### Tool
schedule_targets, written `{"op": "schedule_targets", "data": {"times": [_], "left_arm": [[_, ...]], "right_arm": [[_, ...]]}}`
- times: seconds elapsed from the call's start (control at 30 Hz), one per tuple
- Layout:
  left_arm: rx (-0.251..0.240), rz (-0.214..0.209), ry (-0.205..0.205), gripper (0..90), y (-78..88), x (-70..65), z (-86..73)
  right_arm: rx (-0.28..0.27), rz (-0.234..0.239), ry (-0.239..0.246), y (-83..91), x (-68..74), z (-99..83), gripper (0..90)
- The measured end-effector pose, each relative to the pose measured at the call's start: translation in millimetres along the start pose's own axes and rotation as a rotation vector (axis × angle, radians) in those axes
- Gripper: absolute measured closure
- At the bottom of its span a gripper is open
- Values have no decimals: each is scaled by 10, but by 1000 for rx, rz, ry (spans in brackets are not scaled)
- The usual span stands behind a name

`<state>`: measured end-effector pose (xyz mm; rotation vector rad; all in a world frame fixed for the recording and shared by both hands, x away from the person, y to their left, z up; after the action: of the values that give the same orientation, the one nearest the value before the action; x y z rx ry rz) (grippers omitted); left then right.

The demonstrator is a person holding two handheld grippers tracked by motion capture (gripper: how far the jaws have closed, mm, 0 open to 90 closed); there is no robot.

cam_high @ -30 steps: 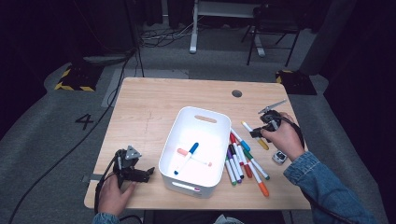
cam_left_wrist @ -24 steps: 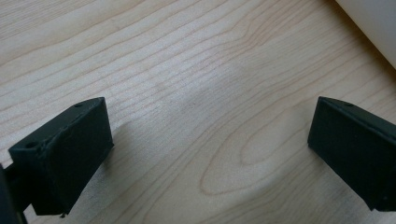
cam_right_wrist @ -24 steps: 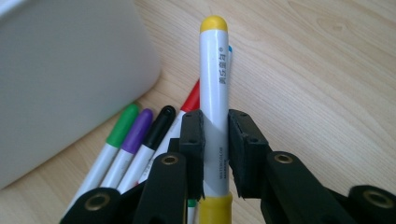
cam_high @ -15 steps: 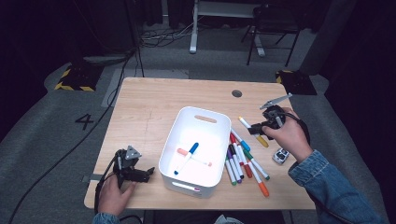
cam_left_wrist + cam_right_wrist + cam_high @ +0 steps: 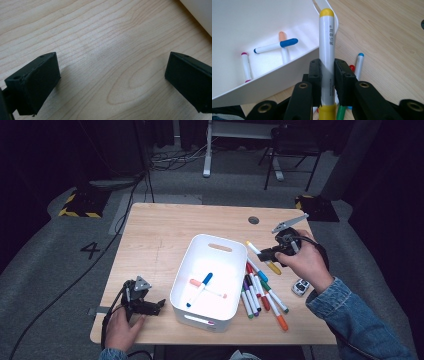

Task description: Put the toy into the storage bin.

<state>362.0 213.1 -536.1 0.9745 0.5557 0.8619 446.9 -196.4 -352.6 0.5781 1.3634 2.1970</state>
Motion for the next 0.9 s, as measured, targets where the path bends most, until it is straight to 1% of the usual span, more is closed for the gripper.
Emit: {"op": "schedule_targets", "data": {"times": [0.13,0.17,0.27,0.3,0.37,0.4,0.43,0.6,0.83,0.9], "left_arm": [[0,1,0,0,0,1,0],[0,-1,1,0,0,-1,0],[0,1,0,0,0,1,0],[0,1,0,0,0,1,0],[0,1,0,0,0,1,0],[1,1,-1,0,1,2,0],[0,1,0,0,1,1,0],[0,1,0,0,0,1,0],[0,2,-1,0,0,2,0],[0,1,0,0,0,1,0]], "right_arm": [[4,0,20,-6,91,75,770],[3,8,23,-10,120,95,770],[-3,9,53,-24,186,164,770],[2,11,49,-24,218,187,770],[-1,22,69,-38,281,236,770],[-1,15,78,-39,298,251,770],[-3,23,85,-42,342,275,770],[-2,26,120,-49,477,359,770],[-9,50,147,-98,638,500,769],[-13,46,162,-116,668,541,770]]}}
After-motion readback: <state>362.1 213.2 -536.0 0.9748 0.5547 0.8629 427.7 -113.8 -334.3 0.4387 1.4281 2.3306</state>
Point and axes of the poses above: each handheld gripper's, and its own axes: y roughly backward along the jaws, z roughly out of its top, x roughly to its left, the point moved 4 cm from there along -y, roughly forward along the jaws, and after that the axes turned 13 degrees about x, right-handed, at the moved point
